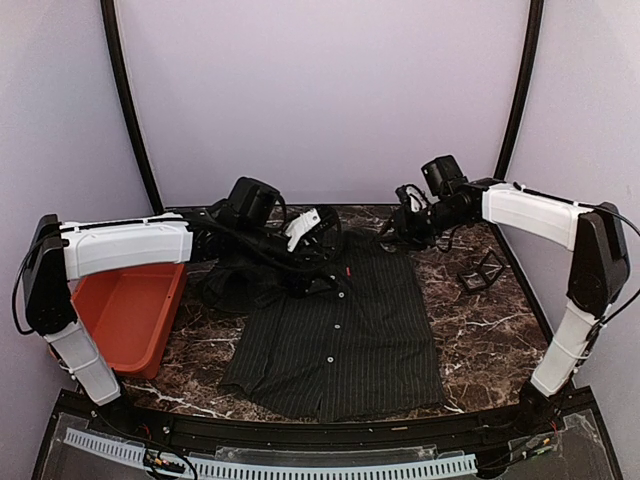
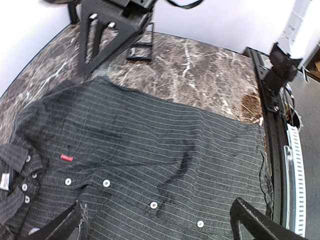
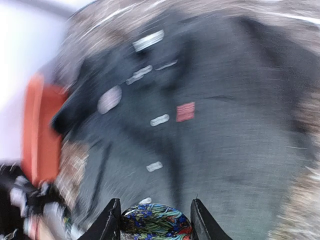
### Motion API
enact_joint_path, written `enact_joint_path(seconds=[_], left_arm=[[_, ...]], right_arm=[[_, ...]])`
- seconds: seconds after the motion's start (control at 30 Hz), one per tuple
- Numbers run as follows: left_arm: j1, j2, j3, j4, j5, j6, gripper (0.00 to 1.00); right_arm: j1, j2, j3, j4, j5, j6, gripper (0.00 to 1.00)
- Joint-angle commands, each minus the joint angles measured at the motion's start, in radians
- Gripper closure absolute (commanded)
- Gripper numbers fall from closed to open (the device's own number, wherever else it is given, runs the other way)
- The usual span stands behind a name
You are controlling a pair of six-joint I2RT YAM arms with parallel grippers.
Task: Pin the brooch onto the clothing
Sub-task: Pass from the right arm to the left
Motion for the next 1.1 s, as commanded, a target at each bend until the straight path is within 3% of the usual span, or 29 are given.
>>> enact_joint_path(seconds=[0.0,0.2,0.53,1.07], left_arm=[[0.004,-0.068,-0.05,-0.029,0.12,0.142,0.01],[0.026,-0.121,-0.115,0.021,0.128,0.198,0.01],[0.067,-0.115,-0.147,0.1,0.212,0.167,0.01],[0.068,-0.147,-0.182,0.168,0.314,0.169,0.02]], right_arm=[[0.068,0.05,0.044,-0.007,-0.312,-0.117,0.58],[0.105,0.06,0.05,0.046,-0.505,-0.131,0.58],[0.167,0.084,0.053,0.105,-0.744,-0.157,0.58],[0.268,0.118,0.064,0.109,-0.822,-0.189,0.59]])
